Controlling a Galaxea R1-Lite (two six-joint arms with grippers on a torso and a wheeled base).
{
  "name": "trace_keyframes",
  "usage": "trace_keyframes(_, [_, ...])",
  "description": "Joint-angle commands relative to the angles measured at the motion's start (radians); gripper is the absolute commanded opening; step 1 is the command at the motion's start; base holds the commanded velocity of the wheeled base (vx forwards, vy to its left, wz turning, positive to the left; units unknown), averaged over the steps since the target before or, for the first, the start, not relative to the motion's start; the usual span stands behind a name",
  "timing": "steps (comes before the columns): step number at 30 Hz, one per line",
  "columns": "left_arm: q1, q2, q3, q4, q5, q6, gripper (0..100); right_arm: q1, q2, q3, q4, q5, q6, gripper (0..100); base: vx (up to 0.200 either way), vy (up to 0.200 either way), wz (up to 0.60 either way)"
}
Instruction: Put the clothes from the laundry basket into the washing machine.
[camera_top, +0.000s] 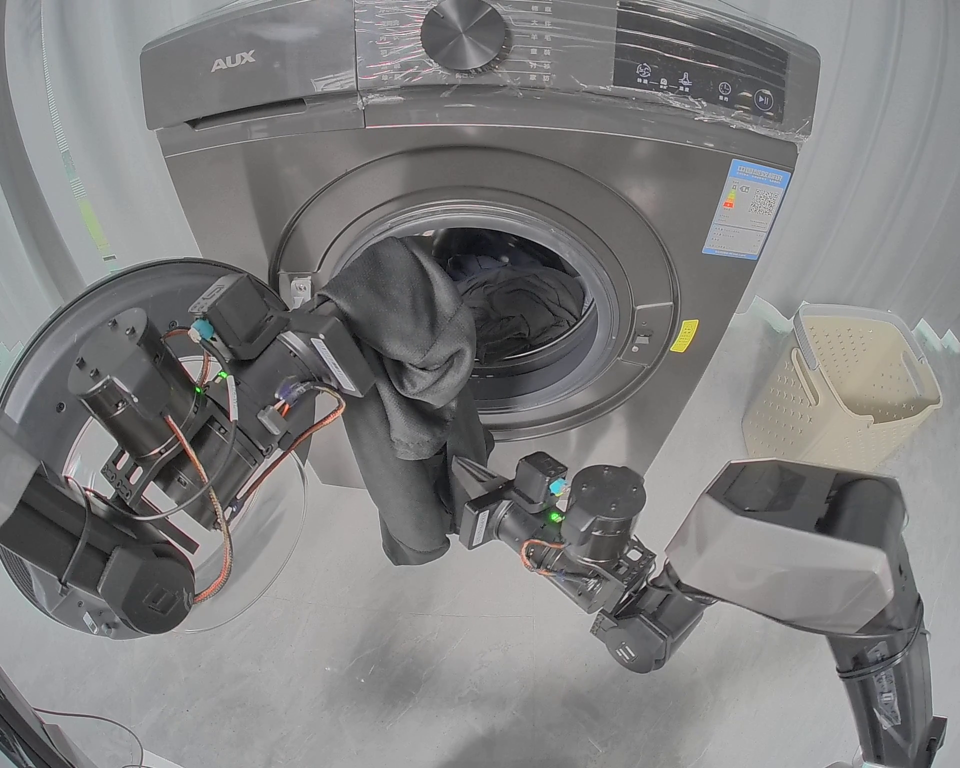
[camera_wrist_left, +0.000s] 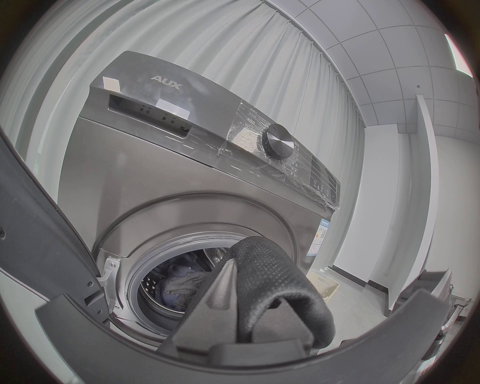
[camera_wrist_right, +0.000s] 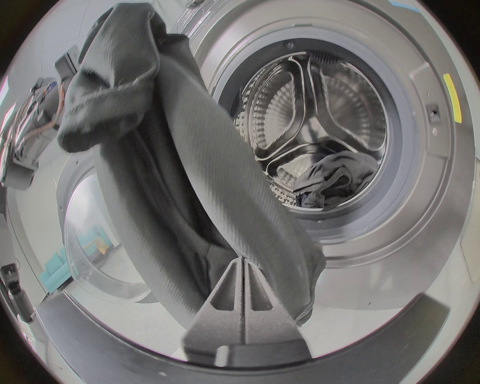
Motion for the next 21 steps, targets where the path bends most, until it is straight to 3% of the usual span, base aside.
trace_keyframes(1, [0.002,0.001,0.000,-0.002,0.000,0.000,0,-0.017,-0.167,0.107,0.005,0.000,-0.001,0,0.000,0.000,0.00])
trace_keyframes(21, [0.003,0.004,0.000,-0.006,0.000,-0.002,0,0.003,-0.128,0.179,-0.006,0.000,0.012,0,0.000,0.000,0.00])
